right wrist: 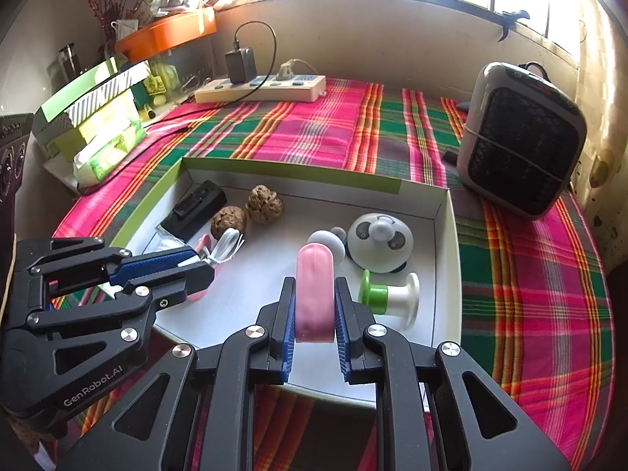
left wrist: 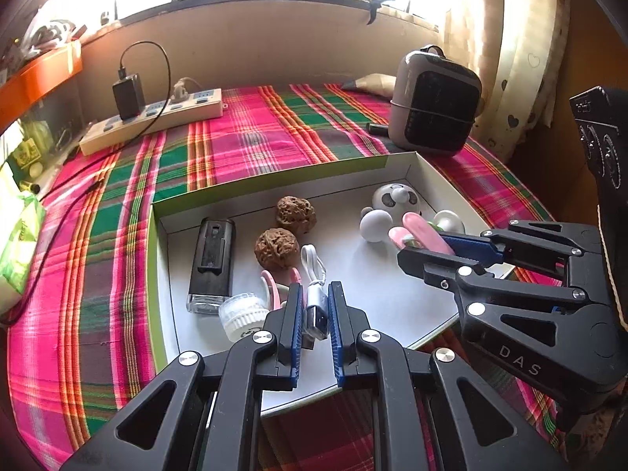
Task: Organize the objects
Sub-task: 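Lower the pink piece and white cable into the box with both grippers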
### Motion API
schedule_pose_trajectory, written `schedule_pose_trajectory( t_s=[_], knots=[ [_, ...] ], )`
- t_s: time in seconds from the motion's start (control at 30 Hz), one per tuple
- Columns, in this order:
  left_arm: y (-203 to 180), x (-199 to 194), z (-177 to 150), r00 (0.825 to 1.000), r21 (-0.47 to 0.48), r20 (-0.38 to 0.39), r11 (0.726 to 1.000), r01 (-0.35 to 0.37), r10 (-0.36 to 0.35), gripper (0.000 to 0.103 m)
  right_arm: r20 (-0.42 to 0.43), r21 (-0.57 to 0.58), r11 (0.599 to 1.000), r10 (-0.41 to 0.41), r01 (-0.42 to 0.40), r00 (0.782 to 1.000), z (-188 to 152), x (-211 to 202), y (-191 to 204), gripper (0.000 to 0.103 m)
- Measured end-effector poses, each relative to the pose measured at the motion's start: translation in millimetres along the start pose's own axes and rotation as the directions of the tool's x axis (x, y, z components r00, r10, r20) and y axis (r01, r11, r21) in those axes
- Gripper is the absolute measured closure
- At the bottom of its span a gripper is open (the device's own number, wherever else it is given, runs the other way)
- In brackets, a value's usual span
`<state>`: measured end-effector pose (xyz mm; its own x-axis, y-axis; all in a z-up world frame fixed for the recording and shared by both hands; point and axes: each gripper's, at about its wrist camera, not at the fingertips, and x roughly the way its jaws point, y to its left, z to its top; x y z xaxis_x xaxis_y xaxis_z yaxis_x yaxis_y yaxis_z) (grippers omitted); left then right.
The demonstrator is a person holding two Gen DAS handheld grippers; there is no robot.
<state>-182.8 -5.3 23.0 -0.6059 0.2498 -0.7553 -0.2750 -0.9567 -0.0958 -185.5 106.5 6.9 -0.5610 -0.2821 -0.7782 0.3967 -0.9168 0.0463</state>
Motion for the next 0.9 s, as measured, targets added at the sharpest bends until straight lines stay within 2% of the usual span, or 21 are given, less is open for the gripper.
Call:
schedule_pose_trajectory(
  t_s=[0.3, 0.9],
  knots=[
    [-1.7, 6.1, 4.5, 1.0, 0.004, -0.006, 1.0, 0.006, -0.006, 0.092, -0.035, -0.003, 1.0, -0.001, 0.001, 0.999, -1.9, 13.4, -2.6, 0.084],
    [-3.3, 8.5, 6.9, 1.0, 0.002, -0.013, 1.0, 0.004, -0.004, 0.091, -0.046, -0.004, 1.0, 0.005, -0.005, 0.999, -2.9, 18.7, -2.8, 0.084]
  ],
)
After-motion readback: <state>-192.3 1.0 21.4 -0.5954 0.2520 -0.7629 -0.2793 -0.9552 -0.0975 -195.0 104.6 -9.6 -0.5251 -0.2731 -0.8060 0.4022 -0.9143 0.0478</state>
